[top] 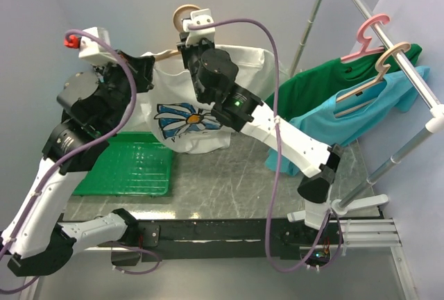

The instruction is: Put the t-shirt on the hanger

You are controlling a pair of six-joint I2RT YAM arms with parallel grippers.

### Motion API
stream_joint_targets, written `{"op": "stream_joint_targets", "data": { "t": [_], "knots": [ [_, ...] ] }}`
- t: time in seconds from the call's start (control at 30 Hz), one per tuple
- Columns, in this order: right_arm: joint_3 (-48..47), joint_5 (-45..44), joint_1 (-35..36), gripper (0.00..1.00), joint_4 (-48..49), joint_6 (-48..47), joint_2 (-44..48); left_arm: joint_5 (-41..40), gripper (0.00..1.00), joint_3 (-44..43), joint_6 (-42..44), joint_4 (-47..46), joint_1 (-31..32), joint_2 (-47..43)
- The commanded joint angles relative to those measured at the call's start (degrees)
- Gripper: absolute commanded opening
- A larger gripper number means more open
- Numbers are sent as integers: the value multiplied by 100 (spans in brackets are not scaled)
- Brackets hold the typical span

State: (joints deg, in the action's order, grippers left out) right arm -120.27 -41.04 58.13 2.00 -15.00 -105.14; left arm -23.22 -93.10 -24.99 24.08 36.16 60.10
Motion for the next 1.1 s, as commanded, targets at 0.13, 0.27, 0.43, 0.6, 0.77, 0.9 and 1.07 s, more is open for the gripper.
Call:
{"op": "stream_joint_targets", "data": {
  "t": [0.13, 0.27, 0.43, 0.6, 0.77, 0.9, 1.07],
  "knots": [
    [-700, -185, 75, 0, 55, 6, -15, -199, 2, -129, 416, -79, -22, -68],
    [-551, 560, 330, 0, -165, 164, 256, 36, 11, -269, 601, -132, -30, 36],
    [-403, 1192, 410, 0, -464, 481, 476, 72, 36, -692, 916, -262, -22, 283],
    [-618, 1431, 261, 0, -585, 639, 697, 660, 58, -1357, 1180, -711, -22, 415],
    [-875, 1967, -64, 0, -534, 859, 819, 898, 76, -1624, 1208, -1185, -30, 162],
    [-1025, 2450, -197, 0, -227, 780, 1127, 1135, 79, -1029, 1128, -1747, -22, -392],
    [-1174, 2706, -197, 0, 195, 762, 1540, 1074, 80, -745, 1137, -1854, -22, -780]
  ]
}}
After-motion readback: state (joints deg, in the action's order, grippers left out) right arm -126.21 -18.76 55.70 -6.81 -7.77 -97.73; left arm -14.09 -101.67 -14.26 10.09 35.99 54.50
